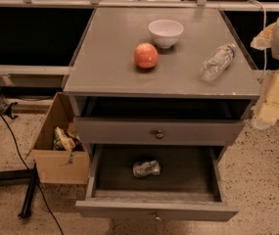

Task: Pick 7up can from middle drawer and place on counter

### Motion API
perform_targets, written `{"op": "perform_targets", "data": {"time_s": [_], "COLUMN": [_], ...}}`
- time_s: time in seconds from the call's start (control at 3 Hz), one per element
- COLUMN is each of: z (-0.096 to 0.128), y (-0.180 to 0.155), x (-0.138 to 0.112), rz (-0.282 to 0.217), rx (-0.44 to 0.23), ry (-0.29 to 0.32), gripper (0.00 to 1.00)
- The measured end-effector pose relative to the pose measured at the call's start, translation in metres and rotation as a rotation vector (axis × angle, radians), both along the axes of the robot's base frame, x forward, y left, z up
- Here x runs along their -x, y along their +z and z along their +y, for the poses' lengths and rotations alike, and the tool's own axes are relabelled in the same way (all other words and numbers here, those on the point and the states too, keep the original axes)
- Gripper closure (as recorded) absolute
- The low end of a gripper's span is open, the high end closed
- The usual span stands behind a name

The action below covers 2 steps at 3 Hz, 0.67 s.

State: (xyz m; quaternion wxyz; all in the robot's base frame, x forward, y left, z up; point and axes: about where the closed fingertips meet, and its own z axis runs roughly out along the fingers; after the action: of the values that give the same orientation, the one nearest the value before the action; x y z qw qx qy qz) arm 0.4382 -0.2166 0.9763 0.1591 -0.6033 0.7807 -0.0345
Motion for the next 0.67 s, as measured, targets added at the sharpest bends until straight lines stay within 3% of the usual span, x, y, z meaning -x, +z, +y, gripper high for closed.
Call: {"op": "perform_targets", "data": {"time_s": [0.67], "z": [0.003], "y": [-0.019], "x": [-0.003], "rz": [-0.007], "rx": [-0.021], "ry": [0.001], "gripper": [0.00]}}
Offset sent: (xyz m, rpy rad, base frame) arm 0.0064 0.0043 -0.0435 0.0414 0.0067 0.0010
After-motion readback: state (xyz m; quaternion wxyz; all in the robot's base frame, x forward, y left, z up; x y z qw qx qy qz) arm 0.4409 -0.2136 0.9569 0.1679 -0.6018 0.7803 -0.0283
